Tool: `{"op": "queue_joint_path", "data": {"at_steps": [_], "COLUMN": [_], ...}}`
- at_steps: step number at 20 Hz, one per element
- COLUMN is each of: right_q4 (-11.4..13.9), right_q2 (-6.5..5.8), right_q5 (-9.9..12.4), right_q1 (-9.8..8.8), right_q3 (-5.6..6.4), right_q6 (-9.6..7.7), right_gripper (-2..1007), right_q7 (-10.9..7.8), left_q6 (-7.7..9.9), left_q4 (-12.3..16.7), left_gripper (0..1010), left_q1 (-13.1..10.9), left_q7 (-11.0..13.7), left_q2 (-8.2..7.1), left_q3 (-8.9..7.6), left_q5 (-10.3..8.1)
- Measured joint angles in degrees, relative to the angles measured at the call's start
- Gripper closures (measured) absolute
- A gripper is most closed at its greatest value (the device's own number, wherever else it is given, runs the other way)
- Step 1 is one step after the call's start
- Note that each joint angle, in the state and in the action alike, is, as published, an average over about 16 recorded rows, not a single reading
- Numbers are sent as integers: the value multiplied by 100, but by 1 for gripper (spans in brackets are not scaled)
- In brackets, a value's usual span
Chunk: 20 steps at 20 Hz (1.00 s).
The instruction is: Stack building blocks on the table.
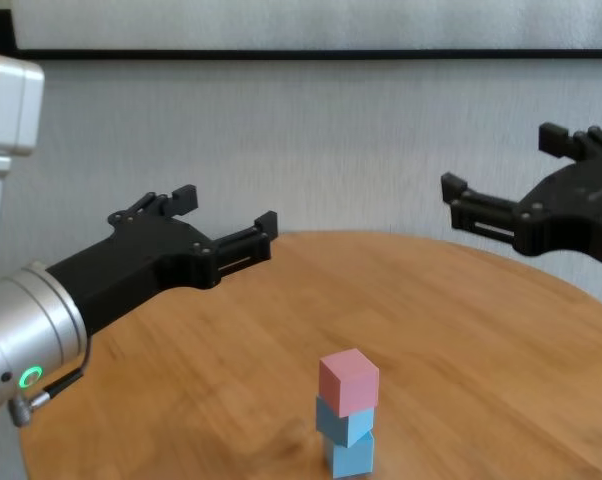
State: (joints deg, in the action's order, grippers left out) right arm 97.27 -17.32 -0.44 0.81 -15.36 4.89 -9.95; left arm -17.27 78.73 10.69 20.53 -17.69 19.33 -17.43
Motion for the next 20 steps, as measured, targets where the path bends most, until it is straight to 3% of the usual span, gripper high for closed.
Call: {"op": "queue_joint_path", "data": {"at_steps": [8,20], "right_q4": [154,120], "right_q2": [-59,-55], "right_q5": [-162,-147], "right_q1": [-165,-138], "right_q3": [4,-5], "right_q6": [135,133], "right_gripper": [0,0], "right_q7": [-9,9], "left_q6": [189,186], "left_q4": [-27,-19], "left_gripper": [10,10], "left_q1": [43,42], "left_q7": [58,57], "left_q2": [28,12], "left_q3": [0,11], "left_q5": [-30,-30]}}
